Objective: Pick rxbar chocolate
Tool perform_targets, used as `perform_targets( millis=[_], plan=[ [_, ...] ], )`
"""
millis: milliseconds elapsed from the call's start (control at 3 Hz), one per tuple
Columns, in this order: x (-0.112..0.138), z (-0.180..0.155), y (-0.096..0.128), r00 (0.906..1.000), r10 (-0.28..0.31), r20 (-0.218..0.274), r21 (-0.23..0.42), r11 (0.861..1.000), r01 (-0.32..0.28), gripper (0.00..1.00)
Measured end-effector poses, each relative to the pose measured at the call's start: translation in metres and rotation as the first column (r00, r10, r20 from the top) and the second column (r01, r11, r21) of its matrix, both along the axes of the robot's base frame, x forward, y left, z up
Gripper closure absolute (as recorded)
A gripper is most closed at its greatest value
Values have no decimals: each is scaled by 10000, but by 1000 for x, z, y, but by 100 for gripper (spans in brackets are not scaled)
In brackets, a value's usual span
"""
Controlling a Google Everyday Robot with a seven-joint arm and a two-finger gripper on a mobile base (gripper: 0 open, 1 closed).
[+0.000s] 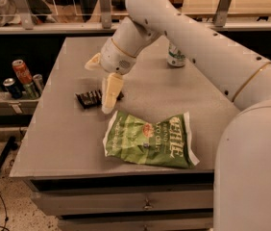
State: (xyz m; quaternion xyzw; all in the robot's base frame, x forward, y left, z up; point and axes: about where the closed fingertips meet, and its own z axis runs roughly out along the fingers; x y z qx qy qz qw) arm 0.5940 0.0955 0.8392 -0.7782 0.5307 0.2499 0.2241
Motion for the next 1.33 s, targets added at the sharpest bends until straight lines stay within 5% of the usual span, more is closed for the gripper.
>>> perform_targets(
  millis=[333, 1333],
  plan=[
    [-2, -10, 0, 9999, -52, -128, -243, 9997, 49, 0],
    [5, -17, -2, 9999, -84, -133, -525, 9986, 77, 64]
  ],
)
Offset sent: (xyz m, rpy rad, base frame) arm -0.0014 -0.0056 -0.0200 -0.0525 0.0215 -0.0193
